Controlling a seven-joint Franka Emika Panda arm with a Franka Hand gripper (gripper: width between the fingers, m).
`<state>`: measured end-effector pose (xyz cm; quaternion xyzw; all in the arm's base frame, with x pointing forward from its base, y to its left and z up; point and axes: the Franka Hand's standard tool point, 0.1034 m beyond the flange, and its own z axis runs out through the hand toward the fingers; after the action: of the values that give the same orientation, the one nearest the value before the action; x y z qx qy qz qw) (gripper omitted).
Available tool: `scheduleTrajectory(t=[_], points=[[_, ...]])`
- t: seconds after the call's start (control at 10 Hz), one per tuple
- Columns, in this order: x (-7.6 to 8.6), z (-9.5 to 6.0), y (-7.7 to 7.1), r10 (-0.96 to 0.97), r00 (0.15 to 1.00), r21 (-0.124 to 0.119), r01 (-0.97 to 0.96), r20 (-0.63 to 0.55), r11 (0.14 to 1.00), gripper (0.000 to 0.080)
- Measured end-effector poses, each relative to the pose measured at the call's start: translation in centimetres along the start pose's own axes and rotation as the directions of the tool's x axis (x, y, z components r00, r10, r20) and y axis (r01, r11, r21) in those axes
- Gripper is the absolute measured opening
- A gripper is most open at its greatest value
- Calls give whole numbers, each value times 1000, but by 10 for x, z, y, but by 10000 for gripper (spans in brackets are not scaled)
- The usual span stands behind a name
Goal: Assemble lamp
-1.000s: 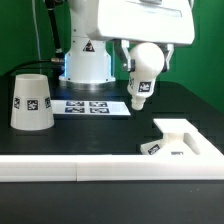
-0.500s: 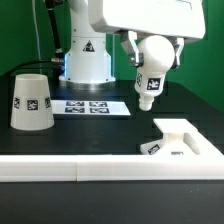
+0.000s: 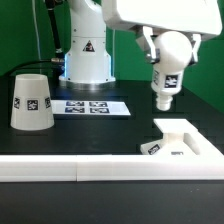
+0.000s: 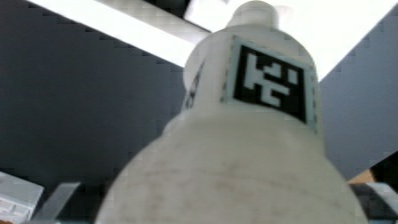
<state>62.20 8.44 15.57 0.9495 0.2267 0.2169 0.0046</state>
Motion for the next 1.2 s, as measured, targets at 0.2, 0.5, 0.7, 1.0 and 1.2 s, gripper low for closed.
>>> scheduleTrajectory(t=[0.2, 0.5, 0.7, 1.0, 1.2], points=[[1, 2, 1, 0, 1000, 2, 0, 5, 1000, 577], [2, 5, 1, -5, 1000, -12, 5, -27, 1000, 578], [-2, 11, -2, -7, 1000, -7, 7, -18, 1000, 577], [-3, 17, -15, -17, 1000, 5, 17, -11, 1000, 578], [-5, 21, -20, -23, 1000, 10, 23, -6, 1000, 578]])
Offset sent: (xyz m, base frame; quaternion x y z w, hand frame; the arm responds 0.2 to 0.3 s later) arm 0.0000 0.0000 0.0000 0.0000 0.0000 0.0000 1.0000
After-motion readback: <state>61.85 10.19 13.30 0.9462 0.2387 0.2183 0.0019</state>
